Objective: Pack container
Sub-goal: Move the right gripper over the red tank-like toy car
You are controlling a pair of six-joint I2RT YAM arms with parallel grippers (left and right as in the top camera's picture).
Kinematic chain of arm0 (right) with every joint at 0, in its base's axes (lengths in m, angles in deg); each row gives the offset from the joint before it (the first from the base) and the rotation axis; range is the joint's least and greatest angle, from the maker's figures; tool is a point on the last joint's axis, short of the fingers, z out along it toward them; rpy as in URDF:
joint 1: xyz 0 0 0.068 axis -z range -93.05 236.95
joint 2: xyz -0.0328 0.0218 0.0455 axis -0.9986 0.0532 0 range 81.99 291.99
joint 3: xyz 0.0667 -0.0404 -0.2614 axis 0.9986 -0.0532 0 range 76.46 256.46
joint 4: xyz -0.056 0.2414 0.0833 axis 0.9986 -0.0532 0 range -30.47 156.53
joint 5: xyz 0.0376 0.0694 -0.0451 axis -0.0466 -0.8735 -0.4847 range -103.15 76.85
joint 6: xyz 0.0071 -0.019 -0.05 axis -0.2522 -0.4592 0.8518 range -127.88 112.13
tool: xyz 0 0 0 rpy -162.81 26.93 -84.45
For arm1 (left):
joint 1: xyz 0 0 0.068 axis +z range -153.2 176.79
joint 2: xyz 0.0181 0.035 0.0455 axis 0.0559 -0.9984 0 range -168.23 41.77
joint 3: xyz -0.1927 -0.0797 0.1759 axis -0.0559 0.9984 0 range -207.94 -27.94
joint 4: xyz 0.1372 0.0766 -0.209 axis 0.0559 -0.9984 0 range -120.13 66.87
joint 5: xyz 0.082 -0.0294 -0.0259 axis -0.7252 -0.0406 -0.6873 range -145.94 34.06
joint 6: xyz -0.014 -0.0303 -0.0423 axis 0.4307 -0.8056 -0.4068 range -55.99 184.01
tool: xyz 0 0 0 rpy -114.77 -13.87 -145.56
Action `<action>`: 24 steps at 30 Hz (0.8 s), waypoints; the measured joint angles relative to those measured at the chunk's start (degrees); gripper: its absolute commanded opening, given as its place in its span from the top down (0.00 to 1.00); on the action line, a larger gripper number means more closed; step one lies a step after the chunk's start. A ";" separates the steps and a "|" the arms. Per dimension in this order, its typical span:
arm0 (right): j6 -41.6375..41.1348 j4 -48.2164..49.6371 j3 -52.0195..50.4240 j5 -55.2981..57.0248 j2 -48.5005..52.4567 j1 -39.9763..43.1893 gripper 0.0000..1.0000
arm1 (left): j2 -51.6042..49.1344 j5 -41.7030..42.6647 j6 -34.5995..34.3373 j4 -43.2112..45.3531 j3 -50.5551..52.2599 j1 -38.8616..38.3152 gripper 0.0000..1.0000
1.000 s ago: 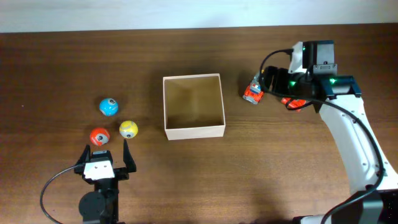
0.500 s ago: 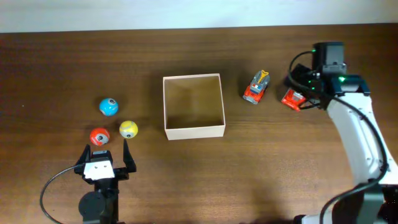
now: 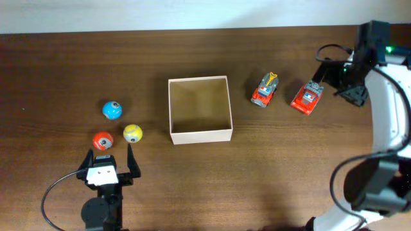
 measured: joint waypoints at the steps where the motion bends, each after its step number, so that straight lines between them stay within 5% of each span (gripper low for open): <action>1: 0.57 -0.59 1.07 -0.26 1.66 -0.07 0.01 | 0.00 0.00 0.00 0.00 0.00 0.00 0.01; 9: 1.31 1.27 1.77 -1.16 11.37 -0.39 0.01 | 0.02 0.00 0.00 0.00 0.00 0.00 0.01; 24: 1.03 8.59 1.84 -1.31 13.38 -5.57 0.01 | 0.00 0.00 0.00 0.00 0.00 0.00 0.01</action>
